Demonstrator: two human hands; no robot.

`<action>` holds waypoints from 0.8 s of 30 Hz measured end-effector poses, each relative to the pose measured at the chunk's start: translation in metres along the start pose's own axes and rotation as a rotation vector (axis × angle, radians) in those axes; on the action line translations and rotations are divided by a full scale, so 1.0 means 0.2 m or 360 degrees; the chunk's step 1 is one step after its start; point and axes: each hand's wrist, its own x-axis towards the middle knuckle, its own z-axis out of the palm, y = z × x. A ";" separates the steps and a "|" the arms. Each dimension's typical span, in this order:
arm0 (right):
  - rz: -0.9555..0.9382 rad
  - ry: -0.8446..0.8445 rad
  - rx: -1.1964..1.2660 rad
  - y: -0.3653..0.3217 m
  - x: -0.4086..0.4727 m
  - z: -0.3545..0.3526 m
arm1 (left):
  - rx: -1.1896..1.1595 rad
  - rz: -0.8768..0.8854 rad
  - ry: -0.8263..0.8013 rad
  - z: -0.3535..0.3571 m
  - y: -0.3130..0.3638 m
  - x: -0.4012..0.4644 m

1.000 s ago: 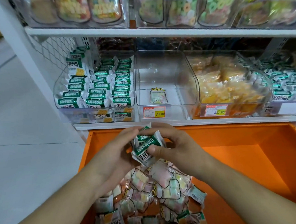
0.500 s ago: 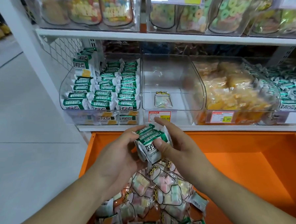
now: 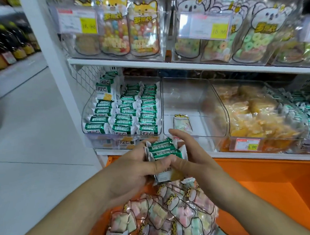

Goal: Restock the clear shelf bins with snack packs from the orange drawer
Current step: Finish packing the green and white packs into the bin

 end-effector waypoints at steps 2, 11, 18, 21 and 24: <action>0.0033 -0.0040 -0.0066 -0.05 0.04 0.00 | 0.0145 0.0010 -0.0003 -0.06 0.05 -0.02; -0.0031 0.0008 -0.0608 -0.30 0.33 0.21 | 0.0205 0.0158 0.0108 -0.33 0.28 -0.02; -0.0100 0.0212 -0.0544 -0.37 0.73 0.25 | 0.0718 0.0414 0.0599 -0.48 0.40 0.16; -0.0116 0.0392 -0.0773 -0.36 0.93 0.21 | 0.1174 0.0561 0.0783 -0.53 0.42 0.28; -0.0096 0.0493 -0.1140 -0.35 1.12 0.17 | 0.1666 0.0622 0.0984 -0.62 0.43 0.39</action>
